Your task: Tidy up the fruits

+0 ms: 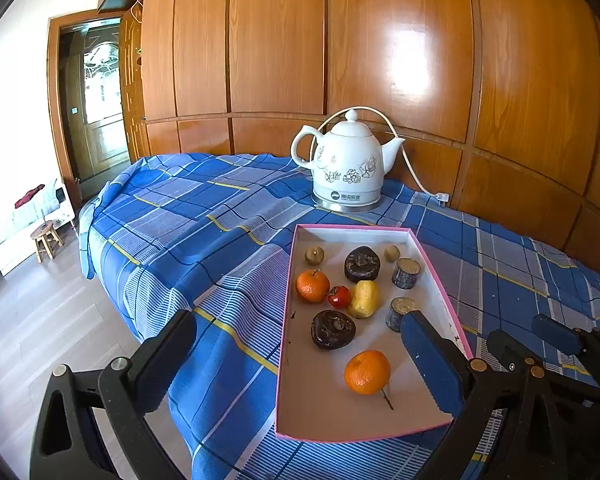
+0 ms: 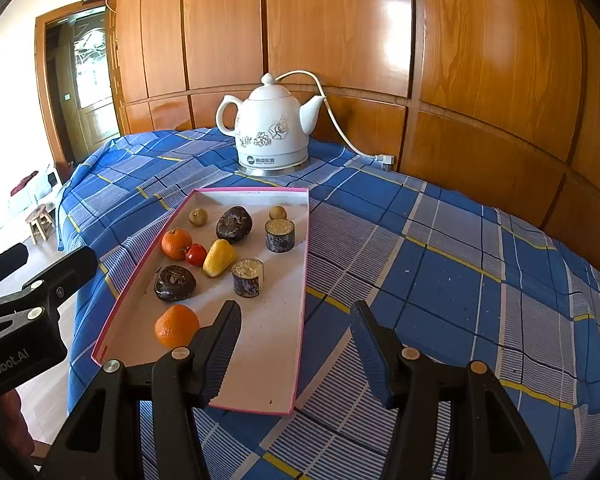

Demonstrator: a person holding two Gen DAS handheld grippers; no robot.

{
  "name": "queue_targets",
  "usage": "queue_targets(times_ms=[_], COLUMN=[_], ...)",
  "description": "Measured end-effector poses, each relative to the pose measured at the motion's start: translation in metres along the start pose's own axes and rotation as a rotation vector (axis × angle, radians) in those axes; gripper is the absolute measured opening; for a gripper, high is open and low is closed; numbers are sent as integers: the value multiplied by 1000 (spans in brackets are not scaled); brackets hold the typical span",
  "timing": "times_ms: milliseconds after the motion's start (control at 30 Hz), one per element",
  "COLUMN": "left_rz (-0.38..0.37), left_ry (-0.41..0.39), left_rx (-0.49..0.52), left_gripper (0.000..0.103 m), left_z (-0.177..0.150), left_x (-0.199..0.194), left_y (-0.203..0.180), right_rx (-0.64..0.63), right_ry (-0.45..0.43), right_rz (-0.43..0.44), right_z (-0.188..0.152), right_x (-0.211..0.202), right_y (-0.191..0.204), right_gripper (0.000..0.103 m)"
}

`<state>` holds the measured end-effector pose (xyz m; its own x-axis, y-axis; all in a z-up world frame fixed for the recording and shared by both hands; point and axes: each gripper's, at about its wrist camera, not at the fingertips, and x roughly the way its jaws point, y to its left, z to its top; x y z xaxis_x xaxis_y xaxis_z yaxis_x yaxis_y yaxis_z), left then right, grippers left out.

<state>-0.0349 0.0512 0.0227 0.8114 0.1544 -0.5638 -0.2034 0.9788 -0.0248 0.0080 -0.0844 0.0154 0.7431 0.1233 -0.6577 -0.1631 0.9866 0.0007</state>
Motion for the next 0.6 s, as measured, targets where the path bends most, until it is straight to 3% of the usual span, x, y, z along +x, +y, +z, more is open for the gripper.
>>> queue_targets(times_ms=[600], left_rz=[-1], left_ry=[-9], left_rx=[21], left_gripper=[103], left_z=[-1], left_x=[0], left_y=[-5], right_rx=[18], right_ry=[7], right_rz=[10], right_z=[-1], right_x=[3], right_y=[-9], right_gripper=[57])
